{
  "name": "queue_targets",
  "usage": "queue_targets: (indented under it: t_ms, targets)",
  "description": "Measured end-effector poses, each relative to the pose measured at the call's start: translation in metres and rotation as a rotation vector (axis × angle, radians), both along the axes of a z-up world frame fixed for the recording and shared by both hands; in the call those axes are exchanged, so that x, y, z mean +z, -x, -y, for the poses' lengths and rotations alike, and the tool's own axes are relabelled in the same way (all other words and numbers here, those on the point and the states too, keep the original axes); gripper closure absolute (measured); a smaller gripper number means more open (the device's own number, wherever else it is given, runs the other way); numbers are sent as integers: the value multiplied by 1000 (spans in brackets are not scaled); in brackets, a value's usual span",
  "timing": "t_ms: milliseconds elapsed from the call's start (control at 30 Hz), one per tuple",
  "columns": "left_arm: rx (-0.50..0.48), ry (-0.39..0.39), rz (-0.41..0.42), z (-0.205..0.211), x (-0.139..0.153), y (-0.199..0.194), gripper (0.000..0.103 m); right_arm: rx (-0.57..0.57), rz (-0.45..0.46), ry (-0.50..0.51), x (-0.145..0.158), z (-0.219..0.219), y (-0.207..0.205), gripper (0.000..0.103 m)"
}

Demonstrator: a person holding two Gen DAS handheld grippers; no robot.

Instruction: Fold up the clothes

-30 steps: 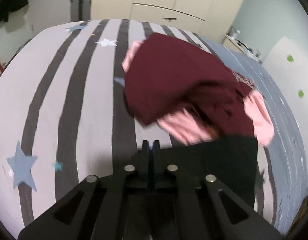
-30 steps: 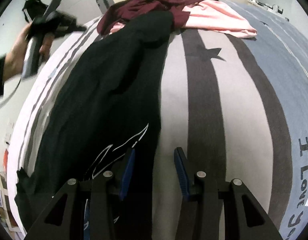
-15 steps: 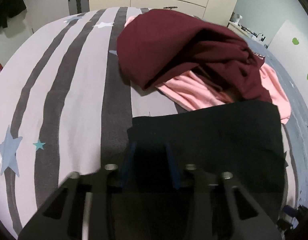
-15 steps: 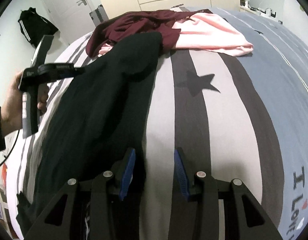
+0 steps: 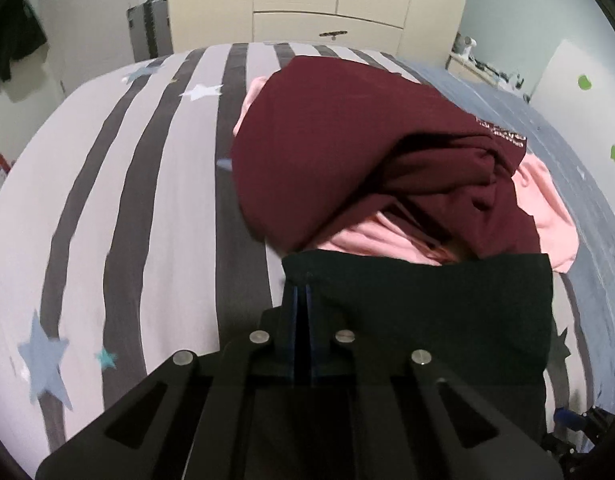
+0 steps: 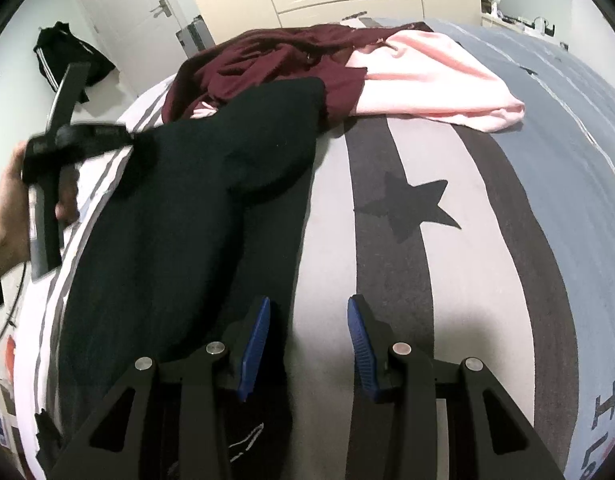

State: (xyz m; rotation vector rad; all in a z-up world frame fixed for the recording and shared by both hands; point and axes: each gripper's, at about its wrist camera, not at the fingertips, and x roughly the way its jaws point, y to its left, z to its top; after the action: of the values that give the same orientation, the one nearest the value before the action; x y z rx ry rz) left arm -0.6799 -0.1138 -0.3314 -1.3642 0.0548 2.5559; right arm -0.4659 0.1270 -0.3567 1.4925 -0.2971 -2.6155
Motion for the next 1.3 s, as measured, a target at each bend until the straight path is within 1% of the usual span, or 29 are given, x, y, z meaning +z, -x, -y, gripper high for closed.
queue_targets:
  t_ms: [67, 167, 267, 367, 400, 500, 533, 567, 600, 667, 700, 767, 833, 967, 1000, 1067, 1133, 1200, 1233, 1300]
  targets:
    - [-14, 32, 8, -4, -4, 5, 100, 1, 7, 0, -2, 0, 0, 66]
    - [-9, 79, 40, -3, -23, 7, 100, 7, 11, -12, -4, 1, 0, 66]
    - [18, 68, 61, 3, -31, 10, 100, 21, 10, -32, -6, 2, 0, 66]
    - [1, 73, 64, 2, -32, 9, 100, 26, 4, -39, -6, 1, -1, 66]
    - [1, 63, 58, 3, -29, 7, 100, 23, 4, -36, -6, 1, -1, 66]
    - [49, -23, 41, 16, -14, 0, 97, -2, 3, -16, -3, -3, -1, 66]
    - [60, -55, 33, 21, -7, -6, 94, -12, 0, -7, -1, -5, 0, 66]
    - [74, -63, 19, 27, -3, -12, 88, -22, -6, 4, 1, -7, 1, 66]
    - [87, -72, 5, 32, 1, -19, 84, -26, -11, 9, 3, -8, 5, 66]
    - [113, -87, -17, 43, 9, -32, 69, -30, -22, 14, 6, -11, 15, 66]
    - [122, -92, -13, 50, 10, -37, 67, -29, -27, 17, 8, -11, 22, 66]
    - [138, -105, -16, 59, 8, -57, 61, -17, -43, 23, 10, -9, 43, 66]
    - [120, -111, 5, 53, 3, -71, 60, -8, -54, 16, 13, -5, 66, 66]
    - [70, -103, 51, 50, -15, -81, 60, -19, -44, 55, 13, -5, 115, 66]
    - [73, -118, 59, 48, -18, -84, 60, -25, -39, 69, 13, -6, 126, 66]
    - [89, -134, 71, 41, -24, -90, 60, -22, -17, 59, 8, -3, 146, 66]
    - [85, -108, 75, 36, -29, -86, 60, -9, 19, 56, -1, 0, 160, 67]
    - [79, -73, 77, 32, -34, -84, 60, -2, 37, 62, -4, 2, 168, 82]
    - [76, -69, 77, 32, -35, -84, 60, 3, 40, 57, -3, 3, 171, 92]
    - [73, -67, 75, 32, -35, -84, 60, 17, 29, 39, 5, 5, 172, 95]
